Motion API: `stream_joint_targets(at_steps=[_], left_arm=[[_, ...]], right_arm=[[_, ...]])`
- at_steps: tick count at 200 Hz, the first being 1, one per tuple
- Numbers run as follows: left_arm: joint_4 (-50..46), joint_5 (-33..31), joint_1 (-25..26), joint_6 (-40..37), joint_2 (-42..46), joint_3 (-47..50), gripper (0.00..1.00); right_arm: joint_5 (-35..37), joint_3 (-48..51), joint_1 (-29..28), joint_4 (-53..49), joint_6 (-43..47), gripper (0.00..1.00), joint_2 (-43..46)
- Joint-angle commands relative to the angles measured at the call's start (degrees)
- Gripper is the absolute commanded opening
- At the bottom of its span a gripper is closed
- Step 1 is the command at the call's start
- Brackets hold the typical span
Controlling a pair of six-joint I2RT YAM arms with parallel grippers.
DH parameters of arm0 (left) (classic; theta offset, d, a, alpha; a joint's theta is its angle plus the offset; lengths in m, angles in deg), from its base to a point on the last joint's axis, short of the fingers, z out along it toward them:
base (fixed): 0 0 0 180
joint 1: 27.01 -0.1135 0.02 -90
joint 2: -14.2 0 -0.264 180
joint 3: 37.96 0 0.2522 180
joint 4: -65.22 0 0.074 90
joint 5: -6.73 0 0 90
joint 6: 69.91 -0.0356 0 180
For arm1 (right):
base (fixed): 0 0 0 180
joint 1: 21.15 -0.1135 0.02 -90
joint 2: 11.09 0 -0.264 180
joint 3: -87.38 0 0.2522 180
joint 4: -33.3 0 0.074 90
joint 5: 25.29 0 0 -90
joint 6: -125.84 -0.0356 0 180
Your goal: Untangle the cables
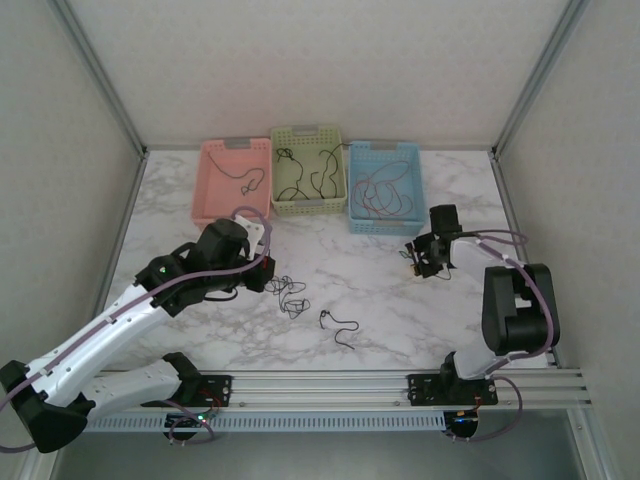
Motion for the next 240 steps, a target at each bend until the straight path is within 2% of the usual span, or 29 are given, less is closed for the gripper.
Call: stream_joint_targets(at_steps=[1,60,100,132,152,214,240], left_arm=[[-0.98,-1.40,-0.28,-1.01,1.18,0.55,0.00],[-1.31,-1.46,-0.28,-1.07,1.58,0.47,0.00],[-1.51,-1.75,-0.28,-1.05,2.01,0.47,0.00],[-2.06,-2.10,-0.28,-1.09,2.33,0.22,0.00],[-2.69,-2.19,-0.15,-0.93,2.79,-0.23,0.00],[-10.38,-4.15,-0.11,-1.79,4.86,-4.74,0.00],[-13.35,-5.79,-0.11,-1.97,7.46,-5.33,0.00]], right_arm=[[-0.35,-2.40,0.37,0.90,-2.91,0.40,-1.95],[-0.86,-3.04,0.67,0.21,-5.39,0.37,-5.66],[-0.13,-3.15,0.89,-0.62,-5.11,0.24,-6.92],[0.79,-3.56,1.12,-1.23,-3.01,0.00,-6.10],[1.80,-3.37,1.01,-3.43,-0.18,0.00,-1.68],[5.90,0.80,1.69,-15.40,12.47,0.00,21.72],[2.17,0.32,0.99,-15.32,18.15,0.00,26.70]])
